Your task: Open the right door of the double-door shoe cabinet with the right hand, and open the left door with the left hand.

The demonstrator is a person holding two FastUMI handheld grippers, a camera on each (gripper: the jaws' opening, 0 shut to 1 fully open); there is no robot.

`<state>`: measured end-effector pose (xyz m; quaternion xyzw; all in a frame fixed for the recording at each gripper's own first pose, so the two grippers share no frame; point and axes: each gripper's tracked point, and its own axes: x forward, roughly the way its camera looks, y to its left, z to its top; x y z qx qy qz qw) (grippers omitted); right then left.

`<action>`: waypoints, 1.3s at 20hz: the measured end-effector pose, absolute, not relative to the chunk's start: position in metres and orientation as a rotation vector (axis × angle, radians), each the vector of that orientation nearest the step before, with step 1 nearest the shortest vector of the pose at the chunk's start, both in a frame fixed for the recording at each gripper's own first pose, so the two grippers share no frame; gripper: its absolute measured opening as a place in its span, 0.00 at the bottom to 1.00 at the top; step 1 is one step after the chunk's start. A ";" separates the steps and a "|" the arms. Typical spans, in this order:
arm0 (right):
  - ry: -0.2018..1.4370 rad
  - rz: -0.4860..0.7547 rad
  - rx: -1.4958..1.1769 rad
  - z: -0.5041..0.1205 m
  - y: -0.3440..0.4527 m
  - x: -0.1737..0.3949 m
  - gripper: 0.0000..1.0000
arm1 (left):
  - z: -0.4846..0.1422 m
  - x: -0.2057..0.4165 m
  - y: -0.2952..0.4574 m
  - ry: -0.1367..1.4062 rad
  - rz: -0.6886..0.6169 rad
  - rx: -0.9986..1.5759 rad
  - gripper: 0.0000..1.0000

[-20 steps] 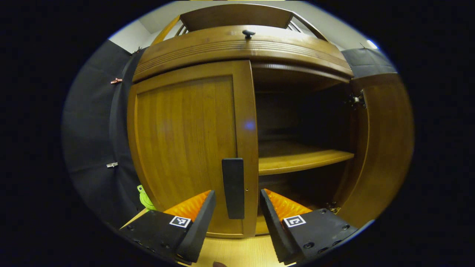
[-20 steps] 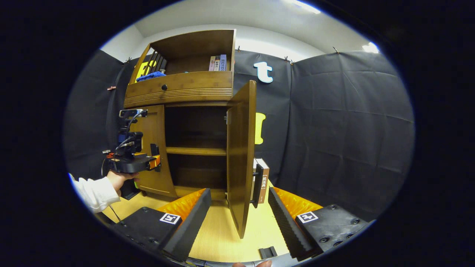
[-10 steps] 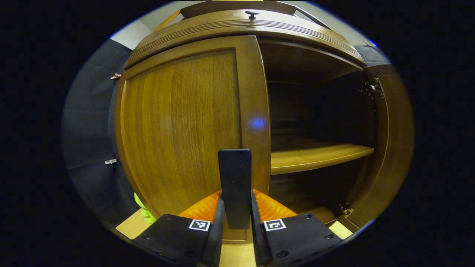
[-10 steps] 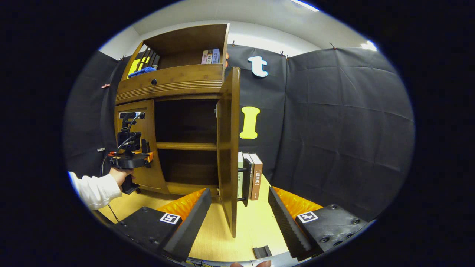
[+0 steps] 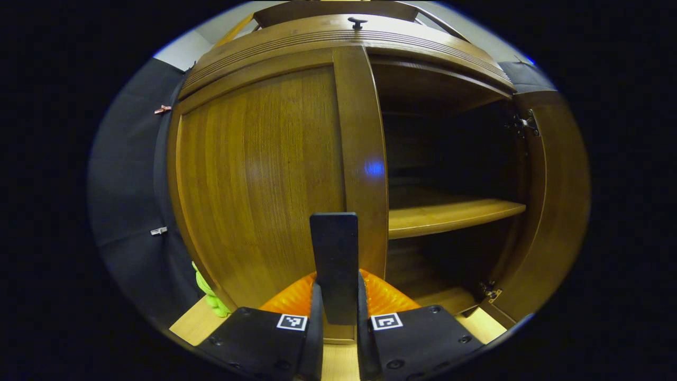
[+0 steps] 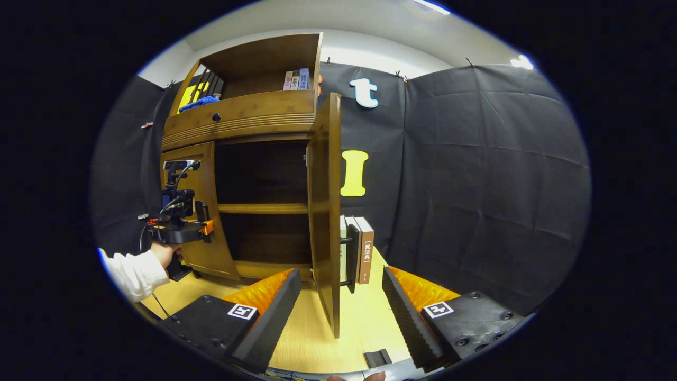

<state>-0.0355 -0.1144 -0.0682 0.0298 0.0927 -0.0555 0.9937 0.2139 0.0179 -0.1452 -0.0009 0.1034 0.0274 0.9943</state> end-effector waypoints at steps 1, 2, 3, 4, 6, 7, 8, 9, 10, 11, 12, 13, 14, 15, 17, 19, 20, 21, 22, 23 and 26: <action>0.182 -0.110 0.060 -0.067 -0.113 -0.036 0.98 | -0.145 0.208 0.020 0.207 0.054 -0.003 0.29; 0.180 -0.106 0.058 -0.066 -0.110 -0.036 0.98 | -0.145 0.201 0.021 0.206 0.055 -0.005 0.28; 0.175 -0.103 0.053 -0.065 -0.108 -0.037 0.98 | -0.144 0.194 0.023 0.205 0.054 -0.008 0.28; 0.172 -0.103 0.048 -0.063 -0.107 -0.039 0.98 | -0.144 0.186 0.025 0.208 0.052 -0.009 0.28; 0.164 -0.104 0.049 -0.061 -0.105 -0.043 0.98 | -0.144 0.170 0.030 0.208 0.048 -0.019 0.27; 0.159 -0.104 0.050 -0.060 -0.103 -0.044 0.98 | -0.144 0.161 0.034 0.205 0.047 -0.024 0.27; 0.156 -0.105 0.044 -0.058 -0.101 -0.046 0.98 | -0.144 0.153 0.037 0.202 0.044 -0.020 0.27; 0.153 -0.107 0.036 -0.059 -0.100 -0.047 0.98 | -0.145 0.146 0.041 0.200 0.042 -0.016 0.27; 0.151 -0.109 0.029 -0.058 -0.099 -0.049 0.98 | -0.145 0.135 0.046 0.202 0.038 -0.014 0.27; 0.147 -0.112 0.027 -0.055 -0.098 -0.050 0.98 | -0.145 0.126 0.050 0.203 0.036 -0.018 0.26; 0.142 -0.116 0.028 -0.053 -0.097 -0.051 0.98 | -0.145 0.118 0.056 0.207 0.035 -0.023 0.25; 0.138 -0.118 0.033 -0.051 -0.095 -0.052 0.98 | -0.145 0.110 0.061 0.205 0.036 -0.024 0.25; 0.135 -0.119 0.037 -0.050 -0.091 -0.054 0.98 | -0.146 0.101 0.067 0.208 0.038 -0.018 0.24; 0.131 -0.119 0.039 -0.049 -0.087 -0.055 0.98 | -0.145 0.092 0.075 0.203 0.043 -0.009 0.25; 0.125 -0.119 0.031 -0.048 -0.079 -0.058 0.98 | -0.144 0.077 0.090 0.204 0.048 0.001 0.24; 0.119 -0.114 0.027 -0.046 -0.069 -0.061 0.98 | -0.150 0.061 0.110 0.204 0.052 -0.003 0.23; 0.117 -0.107 0.028 -0.046 -0.064 -0.063 1.00 | -0.152 0.054 0.118 0.205 0.055 -0.004 0.22; 0.115 -0.103 0.026 -0.047 -0.058 -0.066 0.98 | -0.148 0.049 0.123 0.202 0.058 -0.001 0.21; 0.113 -0.098 0.021 -0.046 -0.053 -0.067 0.98 | -0.148 0.043 0.132 0.202 0.065 0.007 0.20; 0.111 -0.093 0.016 -0.045 -0.047 -0.067 0.98 | -0.149 0.038 0.142 0.199 0.075 0.014 0.20; 0.114 -0.067 0.008 -0.045 -0.028 -0.072 0.98 | -0.151 0.027 0.167 0.196 0.100 0.004 0.17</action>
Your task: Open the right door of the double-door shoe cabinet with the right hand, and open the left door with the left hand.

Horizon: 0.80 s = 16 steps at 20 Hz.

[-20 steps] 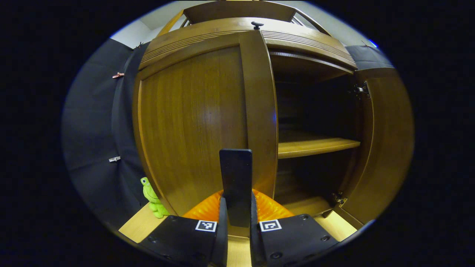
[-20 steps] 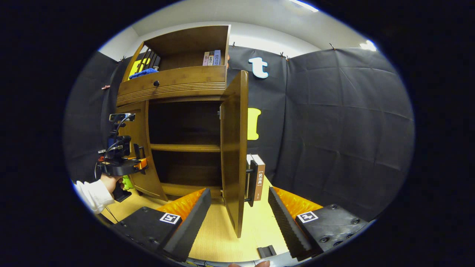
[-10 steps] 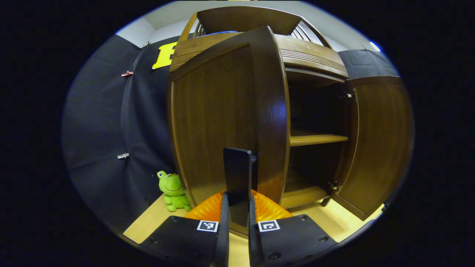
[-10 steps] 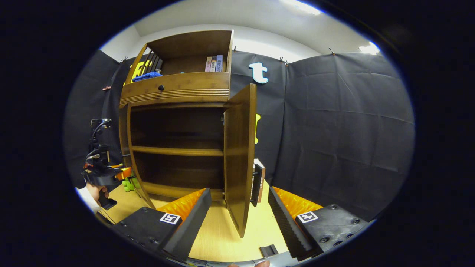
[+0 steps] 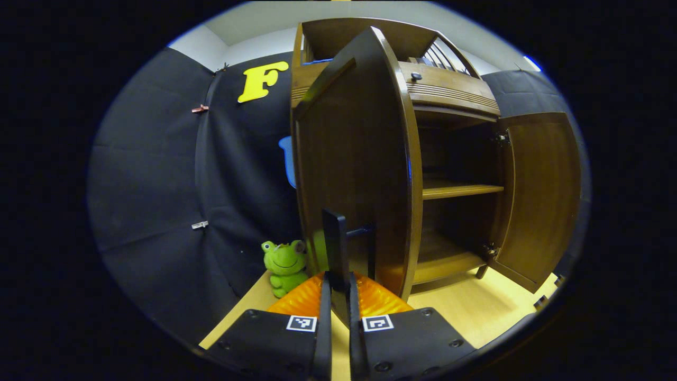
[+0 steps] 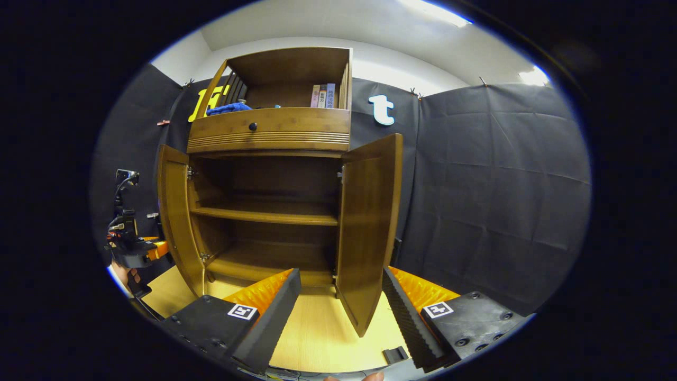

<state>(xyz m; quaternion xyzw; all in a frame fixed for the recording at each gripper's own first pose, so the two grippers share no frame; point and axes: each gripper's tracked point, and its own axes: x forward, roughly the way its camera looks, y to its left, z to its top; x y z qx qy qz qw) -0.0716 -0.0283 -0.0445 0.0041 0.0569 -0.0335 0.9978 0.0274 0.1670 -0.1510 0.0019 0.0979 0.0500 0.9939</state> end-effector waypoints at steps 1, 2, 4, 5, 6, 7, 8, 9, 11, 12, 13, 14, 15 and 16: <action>0.116 -0.058 0.008 -0.045 -0.022 -0.072 0.98 | -0.151 0.024 0.175 0.194 0.111 -0.004 0.16; 0.115 -0.052 0.007 -0.044 -0.017 -0.071 0.98 | -0.150 0.021 0.184 0.190 0.123 -0.008 0.15; 0.114 -0.038 0.007 -0.043 -0.006 -0.070 0.98 | -0.149 0.015 0.202 0.180 0.143 -0.005 0.13; 0.115 -0.033 0.005 -0.044 -0.001 -0.070 0.98 | -0.150 0.013 0.210 0.182 0.155 -0.005 0.12; 0.117 -0.027 0.007 -0.044 0.005 -0.070 0.98 | -0.151 0.011 0.219 0.181 0.166 -0.006 0.11; 0.120 -0.017 0.010 -0.045 0.012 -0.071 0.98 | -0.152 0.011 0.225 0.182 0.164 -0.021 0.07; 0.122 -0.007 0.010 -0.046 0.018 -0.071 0.98 | -0.150 0.009 0.228 0.178 0.156 -0.039 0.06; 0.125 0.000 0.004 -0.048 0.023 -0.072 0.98 | -0.150 0.009 0.231 0.176 0.149 -0.047 0.05; 0.131 0.011 -0.010 -0.048 0.030 -0.072 0.98 | -0.154 0.005 0.240 0.166 0.130 -0.047 0.05; 0.130 0.009 -0.015 -0.047 0.032 -0.068 0.98 | -0.154 0.003 0.245 0.161 0.126 -0.049 0.05; 0.131 0.007 -0.016 -0.046 0.031 -0.068 0.98 | -0.153 0.000 0.250 0.157 0.125 -0.055 0.05; 0.128 0.006 -0.013 -0.045 0.031 -0.069 0.98 | -0.153 -0.002 0.252 0.154 0.124 -0.061 0.05; 0.128 0.005 -0.010 -0.045 0.032 -0.069 0.98 | -0.153 -0.004 0.256 0.153 0.129 -0.058 0.05; 0.129 0.002 -0.009 -0.046 0.032 -0.068 0.98 | -0.154 -0.005 0.256 0.153 0.122 -0.054 0.06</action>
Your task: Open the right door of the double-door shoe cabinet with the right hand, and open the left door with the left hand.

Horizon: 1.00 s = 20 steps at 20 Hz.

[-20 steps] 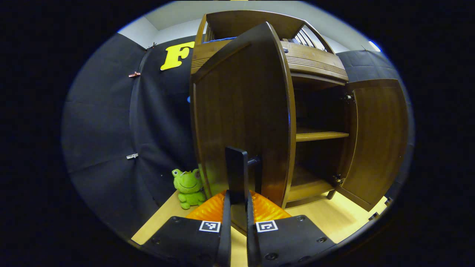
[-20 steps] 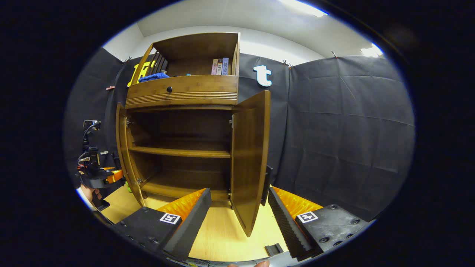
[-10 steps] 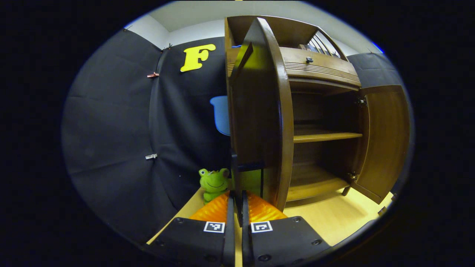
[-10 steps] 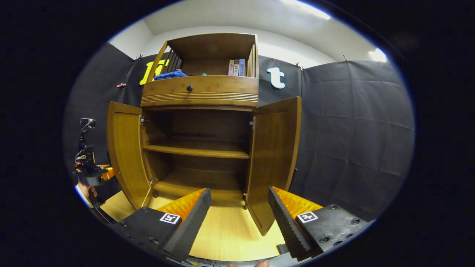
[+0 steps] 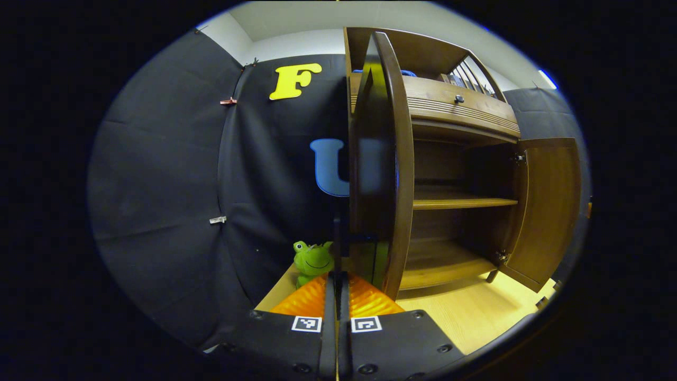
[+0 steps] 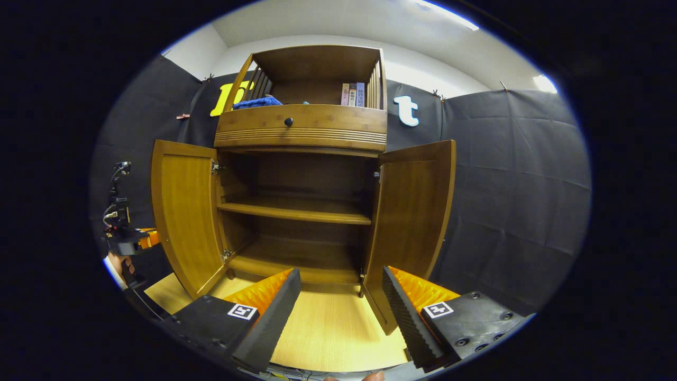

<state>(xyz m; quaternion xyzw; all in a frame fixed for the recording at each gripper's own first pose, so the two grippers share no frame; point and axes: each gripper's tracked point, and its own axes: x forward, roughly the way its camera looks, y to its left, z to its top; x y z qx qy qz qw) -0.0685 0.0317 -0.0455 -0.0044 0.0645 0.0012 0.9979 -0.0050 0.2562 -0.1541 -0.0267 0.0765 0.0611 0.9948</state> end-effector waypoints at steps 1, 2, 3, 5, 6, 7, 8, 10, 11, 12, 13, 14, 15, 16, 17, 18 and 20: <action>0.131 0.003 -0.006 -0.046 0.032 -0.068 0.98 | -0.154 -0.007 0.255 0.153 0.119 -0.047 0.10; 0.134 0.005 -0.001 -0.046 0.033 -0.068 0.98 | -0.153 -0.010 0.255 0.152 0.119 -0.039 0.10; 0.136 0.008 0.004 -0.047 0.032 -0.068 0.98 | -0.152 -0.011 0.255 0.152 0.121 -0.035 0.10; 0.137 0.015 0.009 -0.047 0.032 -0.069 0.98 | -0.151 -0.015 0.255 0.148 0.128 -0.039 0.10; 0.137 0.018 0.008 -0.047 0.032 -0.070 0.98 | -0.150 -0.017 0.253 0.145 0.129 -0.042 0.10; 0.136 0.018 0.006 -0.046 0.031 -0.070 0.98 | -0.148 -0.018 0.252 0.141 0.130 -0.040 0.10; 0.134 0.019 0.005 -0.046 0.031 -0.070 0.98 | -0.150 -0.017 0.252 0.141 0.129 -0.035 0.10; 0.136 0.023 0.008 -0.048 0.031 -0.070 0.98 | -0.143 -0.029 0.260 0.129 0.173 -0.007 0.32; 0.137 0.025 0.013 -0.048 0.031 -0.070 0.98 | -0.139 -0.032 0.266 0.119 0.200 0.003 0.43; 0.137 0.027 0.017 -0.048 0.030 -0.070 0.98 | -0.138 -0.036 0.269 0.113 0.225 0.003 0.54; 0.138 0.029 0.021 -0.048 0.029 -0.070 0.98 | -0.136 -0.040 0.271 0.109 0.245 -0.005 0.65; 0.138 0.033 0.025 -0.048 0.029 -0.070 0.98 | -0.132 -0.045 0.272 0.106 0.257 -0.018 0.76; 0.137 0.035 0.030 -0.048 0.028 -0.070 0.98 | -0.132 -0.043 0.270 0.106 0.258 -0.031 0.87; 0.135 0.039 0.035 -0.049 0.027 -0.070 0.98 | -0.128 -0.054 0.268 0.105 0.267 -0.036 0.98; 0.133 0.043 0.040 -0.050 0.023 -0.071 0.98 | -0.124 -0.057 0.267 0.102 0.274 -0.031 0.98; 0.135 0.051 0.046 -0.050 0.019 -0.071 0.98 | -0.122 -0.060 0.264 0.099 0.279 -0.023 0.98; 0.130 0.068 0.058 -0.048 0.014 -0.070 0.98 | -0.114 -0.065 0.250 0.096 0.278 -0.006 0.99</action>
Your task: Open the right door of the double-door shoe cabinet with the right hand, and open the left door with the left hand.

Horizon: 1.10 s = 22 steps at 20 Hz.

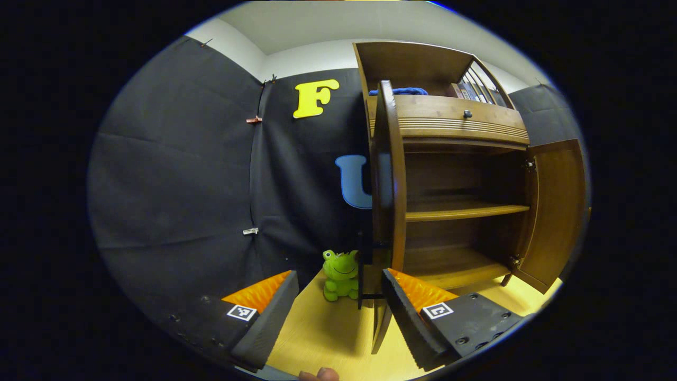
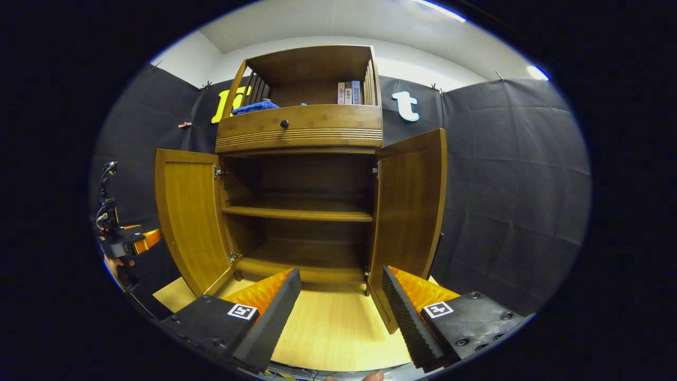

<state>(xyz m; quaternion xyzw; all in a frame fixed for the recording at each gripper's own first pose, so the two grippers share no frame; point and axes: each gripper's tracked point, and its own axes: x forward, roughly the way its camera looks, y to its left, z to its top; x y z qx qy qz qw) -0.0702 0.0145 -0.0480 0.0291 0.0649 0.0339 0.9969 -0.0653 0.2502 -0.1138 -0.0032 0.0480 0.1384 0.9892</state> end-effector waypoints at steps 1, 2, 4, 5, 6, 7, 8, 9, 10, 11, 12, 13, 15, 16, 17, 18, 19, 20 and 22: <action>0.127 0.076 0.065 -0.047 0.013 -0.068 0.98 | -0.110 -0.068 0.242 0.093 0.278 -0.002 0.99; 0.124 0.082 0.071 -0.046 0.011 -0.066 0.98 | -0.106 -0.070 0.232 0.090 0.276 -0.003 0.99; 0.117 0.094 0.077 -0.042 0.006 -0.063 0.96 | -0.099 -0.074 0.209 0.088 0.261 -0.007 0.98; 0.112 0.098 0.079 -0.041 0.003 -0.061 0.98 | -0.095 -0.075 0.198 0.086 0.253 -0.006 0.98; 0.109 0.104 0.083 -0.040 0.000 -0.060 0.98 | -0.092 -0.076 0.186 0.083 0.242 -0.005 0.98; 0.108 0.111 0.089 -0.040 -0.004 -0.064 0.98 | -0.087 -0.077 0.175 0.078 0.230 0.000 0.98; 0.108 0.118 0.093 -0.040 -0.005 -0.064 0.98 | -0.083 -0.076 0.165 0.071 0.221 0.005 0.99; 0.107 0.124 0.094 -0.039 -0.006 -0.063 0.98 | -0.078 -0.074 0.154 0.064 0.214 0.010 0.98; 0.107 0.131 0.092 -0.040 -0.007 -0.062 0.98 | -0.077 -0.071 0.144 0.067 0.206 0.011 0.99; 0.106 0.137 0.091 -0.039 -0.009 -0.062 0.98 | -0.075 -0.069 0.136 0.073 0.203 0.010 0.97; 0.107 0.143 0.094 -0.038 -0.009 -0.056 0.98 | -0.073 -0.067 0.126 0.073 0.196 0.007 0.99; 0.106 0.150 0.100 -0.038 -0.008 -0.056 0.98 | -0.068 -0.065 0.117 0.068 0.186 0.002 0.99; 0.105 0.159 0.113 -0.036 -0.007 -0.056 0.98 | -0.058 -0.061 0.097 0.057 0.166 -0.005 0.99; 0.100 0.161 0.115 -0.035 -0.006 -0.055 0.98 | -0.053 -0.060 0.090 0.046 0.163 -0.003 0.99; 0.094 0.164 0.114 -0.034 -0.006 -0.055 0.98 | -0.048 -0.057 0.083 0.038 0.155 0.001 0.99; 0.091 0.168 0.115 -0.033 -0.004 -0.054 0.98 | -0.046 -0.055 0.075 0.033 0.149 0.005 0.97; 0.090 0.174 0.120 -0.033 -0.003 -0.053 0.98 | -0.043 -0.053 0.068 0.028 0.139 0.011 0.98; 0.088 0.178 0.127 -0.033 -0.001 -0.052 0.98 | -0.041 -0.051 0.060 0.025 0.132 0.018 0.99; 0.082 0.183 0.133 -0.031 -0.001 -0.049 0.98 | -0.033 -0.046 0.044 0.022 0.113 0.024 0.99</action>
